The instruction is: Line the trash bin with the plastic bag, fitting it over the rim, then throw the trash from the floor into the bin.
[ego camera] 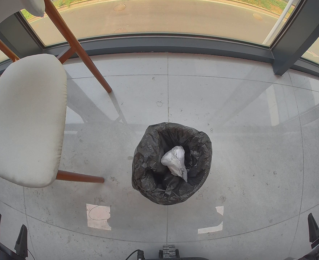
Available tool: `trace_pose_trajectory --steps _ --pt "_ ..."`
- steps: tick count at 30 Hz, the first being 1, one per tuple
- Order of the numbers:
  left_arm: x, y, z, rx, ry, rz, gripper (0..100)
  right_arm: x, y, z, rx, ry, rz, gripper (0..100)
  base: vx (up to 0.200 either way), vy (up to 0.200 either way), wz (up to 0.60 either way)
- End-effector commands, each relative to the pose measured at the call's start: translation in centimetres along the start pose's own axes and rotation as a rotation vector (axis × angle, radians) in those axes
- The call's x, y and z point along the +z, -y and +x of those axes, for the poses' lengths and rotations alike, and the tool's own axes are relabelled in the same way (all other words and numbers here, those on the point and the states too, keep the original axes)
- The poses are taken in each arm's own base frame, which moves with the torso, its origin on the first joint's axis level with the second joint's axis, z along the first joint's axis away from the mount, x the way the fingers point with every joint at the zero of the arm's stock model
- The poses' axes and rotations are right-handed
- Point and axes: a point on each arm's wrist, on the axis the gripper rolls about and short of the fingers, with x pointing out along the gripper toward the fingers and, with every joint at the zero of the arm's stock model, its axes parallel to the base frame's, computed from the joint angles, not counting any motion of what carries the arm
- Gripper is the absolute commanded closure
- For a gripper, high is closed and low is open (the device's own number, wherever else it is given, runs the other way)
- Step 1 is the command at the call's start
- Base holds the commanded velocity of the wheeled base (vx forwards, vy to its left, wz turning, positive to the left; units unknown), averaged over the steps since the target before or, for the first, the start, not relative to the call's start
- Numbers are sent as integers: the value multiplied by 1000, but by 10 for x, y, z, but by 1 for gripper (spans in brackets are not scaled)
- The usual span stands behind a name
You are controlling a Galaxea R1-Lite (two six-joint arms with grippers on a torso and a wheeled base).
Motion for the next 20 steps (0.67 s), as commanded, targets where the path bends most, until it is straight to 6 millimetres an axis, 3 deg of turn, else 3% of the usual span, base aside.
trace_pose_trajectory --steps 1,20 --pt "-5 0 0 8 -4 8 0 -6 1 -3 8 33 -2 0 0 0 0" --pt "-6 1 0 -25 -14 50 0 -6 1 -3 10 34 -4 0 0 0 0"
